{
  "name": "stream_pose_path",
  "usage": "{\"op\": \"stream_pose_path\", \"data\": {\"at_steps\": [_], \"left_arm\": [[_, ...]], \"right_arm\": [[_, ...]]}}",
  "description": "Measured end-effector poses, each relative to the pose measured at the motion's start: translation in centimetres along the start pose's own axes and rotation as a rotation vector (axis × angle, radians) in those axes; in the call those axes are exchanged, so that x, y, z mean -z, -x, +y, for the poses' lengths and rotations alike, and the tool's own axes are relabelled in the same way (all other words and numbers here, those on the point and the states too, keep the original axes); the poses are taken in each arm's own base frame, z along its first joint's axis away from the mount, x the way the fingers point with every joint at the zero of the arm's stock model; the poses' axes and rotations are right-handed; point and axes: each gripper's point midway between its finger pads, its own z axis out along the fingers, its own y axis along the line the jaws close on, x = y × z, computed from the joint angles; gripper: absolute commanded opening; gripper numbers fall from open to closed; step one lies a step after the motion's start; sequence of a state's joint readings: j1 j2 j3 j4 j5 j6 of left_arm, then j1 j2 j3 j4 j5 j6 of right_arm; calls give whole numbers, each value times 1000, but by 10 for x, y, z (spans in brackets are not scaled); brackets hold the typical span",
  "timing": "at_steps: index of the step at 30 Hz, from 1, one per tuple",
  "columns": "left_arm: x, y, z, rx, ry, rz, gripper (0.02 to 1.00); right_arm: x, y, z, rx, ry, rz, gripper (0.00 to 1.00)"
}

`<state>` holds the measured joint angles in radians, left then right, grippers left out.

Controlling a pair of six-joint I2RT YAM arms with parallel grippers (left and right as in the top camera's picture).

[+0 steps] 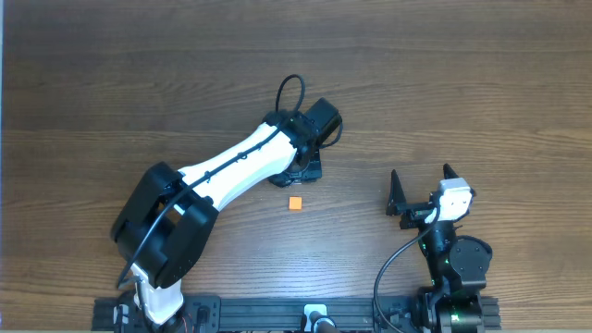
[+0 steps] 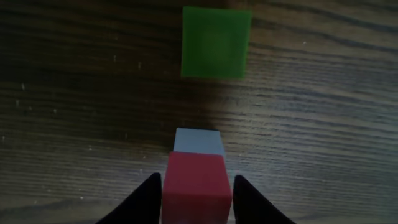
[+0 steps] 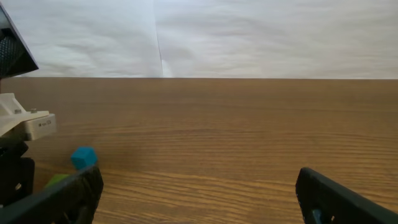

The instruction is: Stack Cubes

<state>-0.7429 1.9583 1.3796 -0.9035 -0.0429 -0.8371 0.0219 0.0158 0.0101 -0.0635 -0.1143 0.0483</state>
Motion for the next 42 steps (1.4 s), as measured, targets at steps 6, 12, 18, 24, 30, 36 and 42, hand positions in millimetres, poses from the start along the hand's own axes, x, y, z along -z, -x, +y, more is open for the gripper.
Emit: {"op": "stream_pose_path", "data": {"at_steps": [6, 12, 18, 24, 30, 36, 42], "left_arm": [[0, 0, 0, 0, 0, 0, 579], [0, 0, 1, 4, 3, 0, 831], [2, -6, 2, -2, 15, 12, 858], [24, -22, -6, -35, -29, -4, 851], [29, -56, -8, -58, -54, 11, 838], [13, -66, -5, -48, -53, 20, 827], [6, -68, 0, -40, -46, 24, 796]], "right_arm": [[0, 0, 0, 1, 0, 0, 991], [0, 0, 0, 1, 0, 0, 989], [0, 0, 0, 0, 0, 0, 993], [0, 0, 0, 0, 0, 0, 991], [0, 0, 0, 0, 0, 0, 991], [0, 0, 0, 0, 0, 0, 993], [0, 0, 0, 0, 0, 0, 993]]}}
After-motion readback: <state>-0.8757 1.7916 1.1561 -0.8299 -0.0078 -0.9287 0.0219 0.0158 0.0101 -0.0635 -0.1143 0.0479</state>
